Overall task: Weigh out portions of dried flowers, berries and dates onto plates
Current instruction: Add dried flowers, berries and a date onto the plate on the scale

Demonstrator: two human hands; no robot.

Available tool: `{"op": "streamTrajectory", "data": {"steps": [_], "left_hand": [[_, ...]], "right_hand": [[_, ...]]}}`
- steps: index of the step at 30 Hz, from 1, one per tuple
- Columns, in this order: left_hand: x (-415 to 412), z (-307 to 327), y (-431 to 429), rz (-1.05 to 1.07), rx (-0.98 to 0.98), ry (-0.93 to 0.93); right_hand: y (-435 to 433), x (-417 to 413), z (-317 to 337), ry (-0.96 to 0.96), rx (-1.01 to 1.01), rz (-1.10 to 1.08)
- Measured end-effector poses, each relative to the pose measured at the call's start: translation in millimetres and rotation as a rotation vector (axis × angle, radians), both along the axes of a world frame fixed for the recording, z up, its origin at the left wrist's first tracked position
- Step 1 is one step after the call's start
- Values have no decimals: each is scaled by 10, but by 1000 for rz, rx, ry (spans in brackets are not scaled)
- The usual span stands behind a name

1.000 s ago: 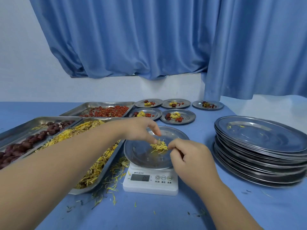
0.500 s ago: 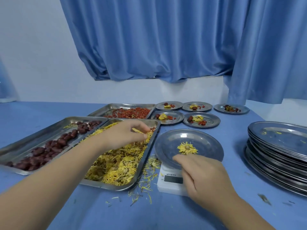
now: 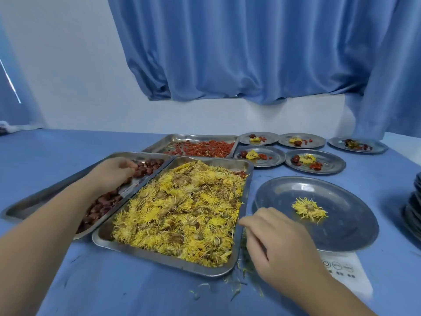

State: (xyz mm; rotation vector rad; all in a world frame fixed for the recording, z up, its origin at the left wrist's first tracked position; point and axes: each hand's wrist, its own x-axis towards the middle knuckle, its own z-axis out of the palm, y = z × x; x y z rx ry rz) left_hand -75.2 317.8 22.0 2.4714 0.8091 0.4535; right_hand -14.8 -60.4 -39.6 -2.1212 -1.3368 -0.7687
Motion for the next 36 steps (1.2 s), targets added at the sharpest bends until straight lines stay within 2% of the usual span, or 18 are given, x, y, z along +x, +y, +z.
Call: {"op": "streamTrajectory", "data": {"steps": [4,10,15,19,25,28,31,33,36], "left_hand": [[-15,-209,247,-26,102,379],[23,-272,353,8,173,488],[12,-312,386,44,157,350],[41,-268,248,28,91,96],[245,8,-417,-224,-22,-187],[367,141,-877,-352,-57,-237],[505,193,-1357,-477,-83,-235],[601,189,-1669,-571,-74,-172],[741,135,-2088,-722,-63,-46]], "right_hand": [[26,40,3,37,16,-1],[29,64,-10,-14,66,1],[26,61,-13,-27,78,1],[9,68,-11,-6,108,9],[-25,15,18,135,244,20],[-105,23,74,242,393,-18],[-224,72,155,536,654,-51],[-311,139,227,698,869,-80],[-436,239,335,822,1096,-117]]}}
